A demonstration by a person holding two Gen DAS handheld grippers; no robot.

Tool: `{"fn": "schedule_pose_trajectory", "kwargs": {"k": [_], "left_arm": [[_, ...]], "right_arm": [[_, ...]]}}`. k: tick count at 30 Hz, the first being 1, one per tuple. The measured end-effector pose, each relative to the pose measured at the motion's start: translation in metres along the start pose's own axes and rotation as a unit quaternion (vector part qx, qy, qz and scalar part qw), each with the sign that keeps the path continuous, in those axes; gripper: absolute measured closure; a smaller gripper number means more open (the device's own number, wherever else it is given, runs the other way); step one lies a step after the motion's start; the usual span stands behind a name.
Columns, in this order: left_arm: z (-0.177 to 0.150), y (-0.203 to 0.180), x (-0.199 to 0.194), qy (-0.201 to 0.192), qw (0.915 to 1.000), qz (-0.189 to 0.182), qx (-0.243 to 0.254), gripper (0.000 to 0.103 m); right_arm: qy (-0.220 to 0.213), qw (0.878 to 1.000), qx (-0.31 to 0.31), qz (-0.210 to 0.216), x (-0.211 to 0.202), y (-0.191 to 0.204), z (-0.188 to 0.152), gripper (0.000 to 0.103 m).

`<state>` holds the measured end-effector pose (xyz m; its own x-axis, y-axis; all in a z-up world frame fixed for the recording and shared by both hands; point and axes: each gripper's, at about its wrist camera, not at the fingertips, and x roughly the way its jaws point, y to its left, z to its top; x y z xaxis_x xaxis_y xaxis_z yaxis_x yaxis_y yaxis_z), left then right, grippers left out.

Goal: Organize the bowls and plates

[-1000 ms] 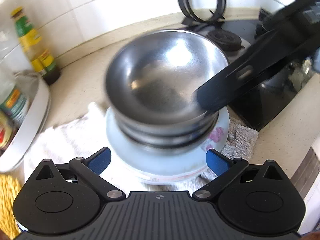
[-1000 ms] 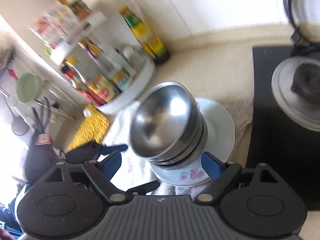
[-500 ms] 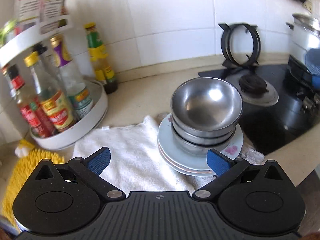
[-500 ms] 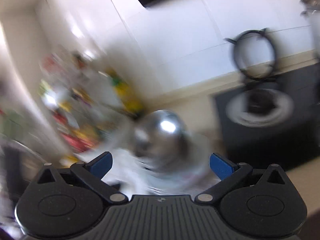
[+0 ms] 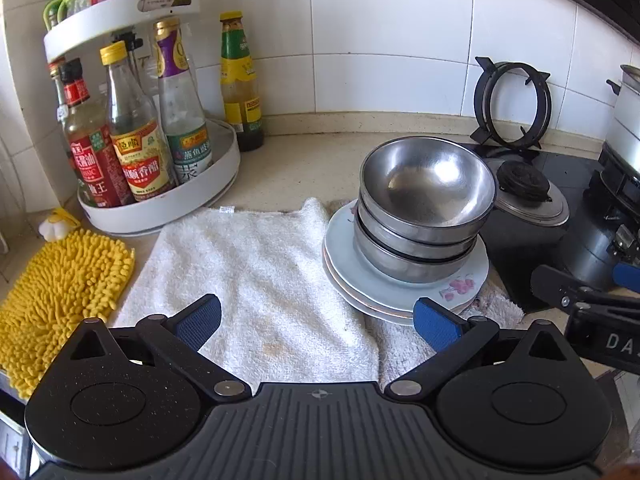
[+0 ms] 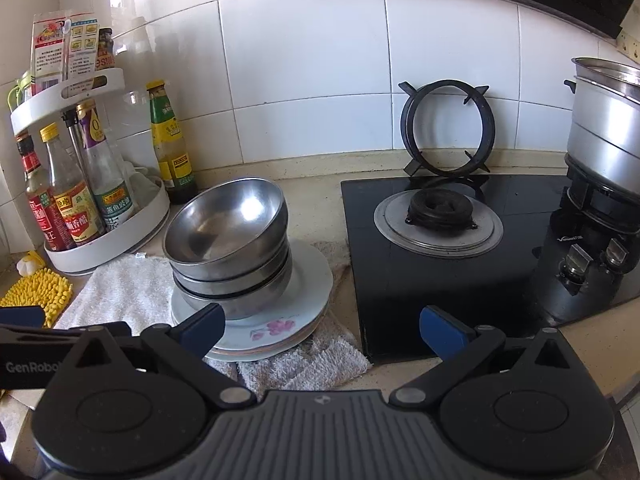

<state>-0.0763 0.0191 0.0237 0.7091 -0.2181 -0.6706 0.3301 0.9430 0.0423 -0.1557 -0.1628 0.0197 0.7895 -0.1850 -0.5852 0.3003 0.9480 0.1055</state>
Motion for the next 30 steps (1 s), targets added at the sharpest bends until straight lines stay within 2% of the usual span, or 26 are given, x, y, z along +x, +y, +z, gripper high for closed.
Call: {"fn": "schedule_pose_trajectory", "kwargs": {"k": [17, 30], "left_arm": [[-0.004, -0.005, 0.002, 0.008, 0.9996, 0.025, -0.011, 0.004], [-0.007, -0.006, 0.006, 0.028, 0.9994, 0.018, -0.009, 0.007]], "right_arm": [[0.038, 0.999, 0.035, -0.001, 0.008, -0.003, -0.010, 0.000], [0.047, 0.998, 0.035, -0.003, 0.008, -0.005, -0.011, 0.000]]}}
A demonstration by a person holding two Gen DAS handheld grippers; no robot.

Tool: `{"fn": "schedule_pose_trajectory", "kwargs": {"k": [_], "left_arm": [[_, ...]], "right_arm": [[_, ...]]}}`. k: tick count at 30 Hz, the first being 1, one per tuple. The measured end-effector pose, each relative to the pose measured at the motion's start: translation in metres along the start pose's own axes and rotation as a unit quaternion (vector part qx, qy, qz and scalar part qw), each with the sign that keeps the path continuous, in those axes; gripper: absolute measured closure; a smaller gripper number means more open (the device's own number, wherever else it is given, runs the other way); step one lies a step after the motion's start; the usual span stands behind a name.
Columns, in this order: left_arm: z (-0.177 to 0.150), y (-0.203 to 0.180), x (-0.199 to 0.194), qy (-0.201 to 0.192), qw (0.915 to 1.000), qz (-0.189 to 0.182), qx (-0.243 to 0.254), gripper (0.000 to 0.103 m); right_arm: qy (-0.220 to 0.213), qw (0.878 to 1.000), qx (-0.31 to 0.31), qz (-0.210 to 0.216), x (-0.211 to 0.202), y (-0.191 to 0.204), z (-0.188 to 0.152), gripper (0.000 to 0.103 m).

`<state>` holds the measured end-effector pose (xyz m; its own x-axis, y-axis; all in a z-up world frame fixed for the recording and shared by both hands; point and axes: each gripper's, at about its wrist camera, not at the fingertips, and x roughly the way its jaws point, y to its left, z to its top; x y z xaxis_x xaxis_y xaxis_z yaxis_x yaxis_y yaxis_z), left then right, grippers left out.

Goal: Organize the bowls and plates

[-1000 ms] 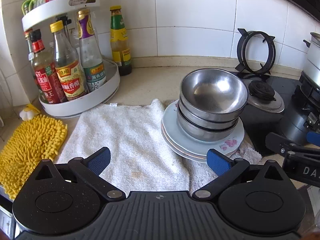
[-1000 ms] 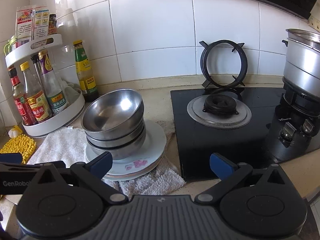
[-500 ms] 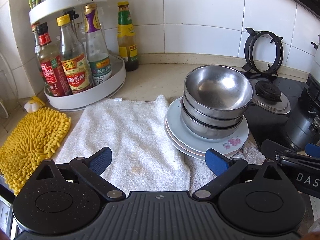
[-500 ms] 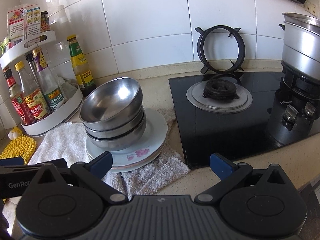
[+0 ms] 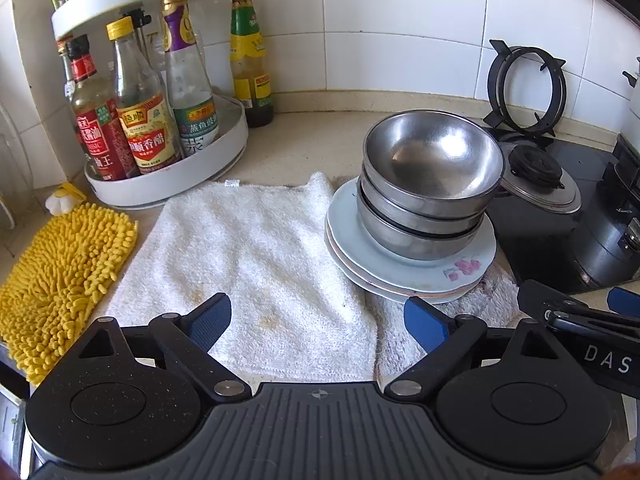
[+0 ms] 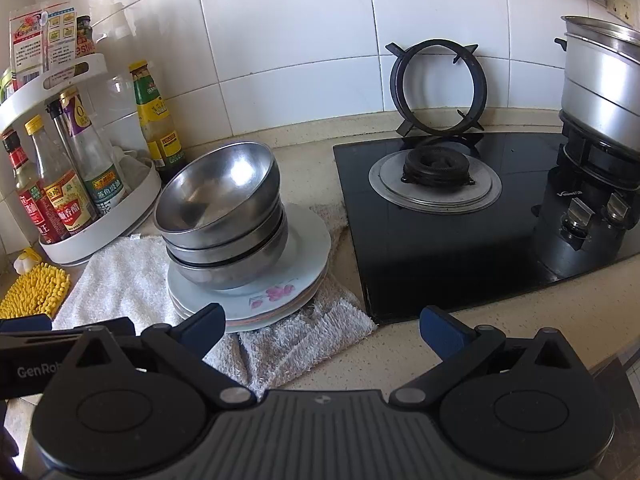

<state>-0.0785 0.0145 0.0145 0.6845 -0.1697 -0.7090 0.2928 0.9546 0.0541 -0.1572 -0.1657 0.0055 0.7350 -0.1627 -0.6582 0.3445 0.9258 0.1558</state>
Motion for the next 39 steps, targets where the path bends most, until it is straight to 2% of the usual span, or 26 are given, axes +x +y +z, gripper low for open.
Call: {"fn": "schedule_pose_trajectory", "kwargs": {"k": [22, 29, 39], "left_arm": [[-0.005, 0.003, -0.012, -0.013, 0.9998, 0.004, -0.013, 0.010], [-0.007, 0.011, -0.010, -0.003, 0.9997, 0.008, -0.022, 0.010], [-0.017, 0.041, -0.004, 0.024, 0.9969, 0.023, -0.071, 0.006]], "right_arm": [[-0.006, 0.999, -0.032, 0.005, -0.008, 0.011, 0.002, 0.000], [0.000, 0.998, -0.055, 0.015, -0.003, 0.026, 0.005, 0.000], [0.023, 0.994, -0.094, 0.041, 0.008, 0.056, 0.001, 0.000]]}}
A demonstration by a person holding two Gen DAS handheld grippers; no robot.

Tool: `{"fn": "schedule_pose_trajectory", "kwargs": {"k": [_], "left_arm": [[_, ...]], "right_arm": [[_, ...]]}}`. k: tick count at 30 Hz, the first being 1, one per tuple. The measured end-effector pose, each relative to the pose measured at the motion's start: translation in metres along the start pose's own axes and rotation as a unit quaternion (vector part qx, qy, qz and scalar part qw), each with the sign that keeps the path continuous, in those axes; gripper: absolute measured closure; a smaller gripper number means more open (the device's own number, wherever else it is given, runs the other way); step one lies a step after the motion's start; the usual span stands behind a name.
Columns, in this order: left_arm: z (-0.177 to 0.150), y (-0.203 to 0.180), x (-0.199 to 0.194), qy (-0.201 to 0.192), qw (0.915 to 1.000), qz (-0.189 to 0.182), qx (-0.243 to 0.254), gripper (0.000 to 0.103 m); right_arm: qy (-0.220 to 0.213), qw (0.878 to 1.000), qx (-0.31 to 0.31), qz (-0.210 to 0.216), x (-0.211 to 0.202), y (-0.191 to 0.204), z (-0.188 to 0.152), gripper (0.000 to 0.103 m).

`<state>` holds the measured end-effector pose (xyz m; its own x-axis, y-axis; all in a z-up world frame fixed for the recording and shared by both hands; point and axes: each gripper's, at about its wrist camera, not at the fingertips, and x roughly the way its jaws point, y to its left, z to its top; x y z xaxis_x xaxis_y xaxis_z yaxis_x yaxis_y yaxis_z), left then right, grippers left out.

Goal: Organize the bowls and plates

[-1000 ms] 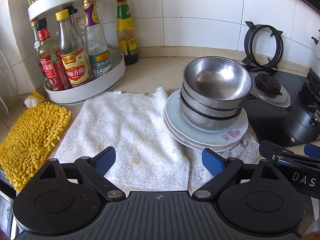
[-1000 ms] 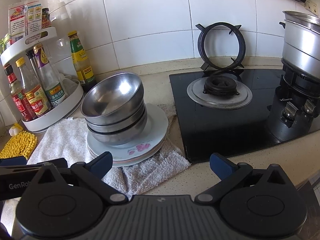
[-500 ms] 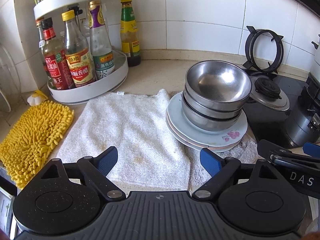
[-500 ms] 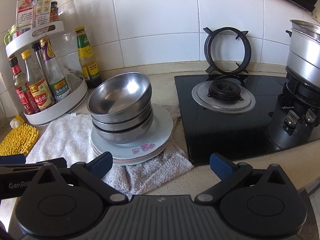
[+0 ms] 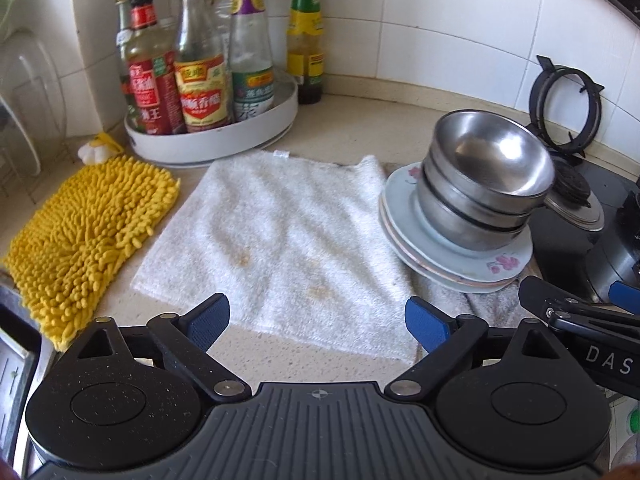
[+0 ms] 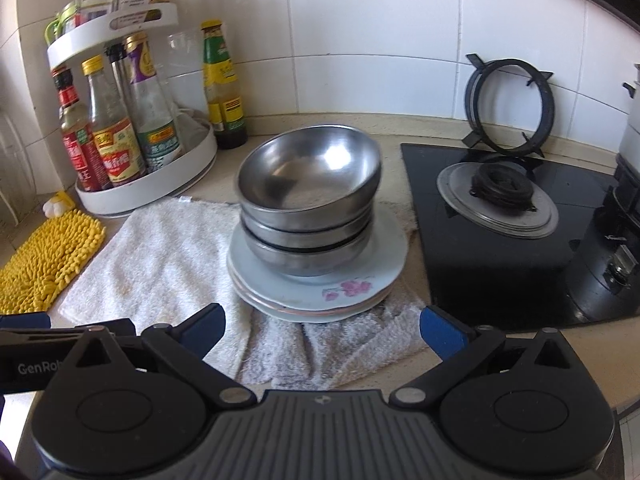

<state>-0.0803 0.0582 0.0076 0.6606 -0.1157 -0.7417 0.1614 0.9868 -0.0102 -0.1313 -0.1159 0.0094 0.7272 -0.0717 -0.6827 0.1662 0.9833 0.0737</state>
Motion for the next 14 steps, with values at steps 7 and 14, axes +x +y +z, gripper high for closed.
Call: {"fn": "schedule_pose_trajectory", "kwargs": {"k": [7, 14], "left_arm": [[-0.007, 0.024, -0.001, 0.010, 0.9993, 0.024, -0.028, 0.005], [-0.013, 0.043, -0.003, 0.016, 0.9974, 0.049, -0.051, 0.003]], "right_arm": [[0.010, 0.999, -0.028, 0.024, 0.006, 0.022, 0.003, 0.000], [0.024, 0.998, -0.048, 0.043, 0.013, 0.041, 0.000, 0.000]]}}
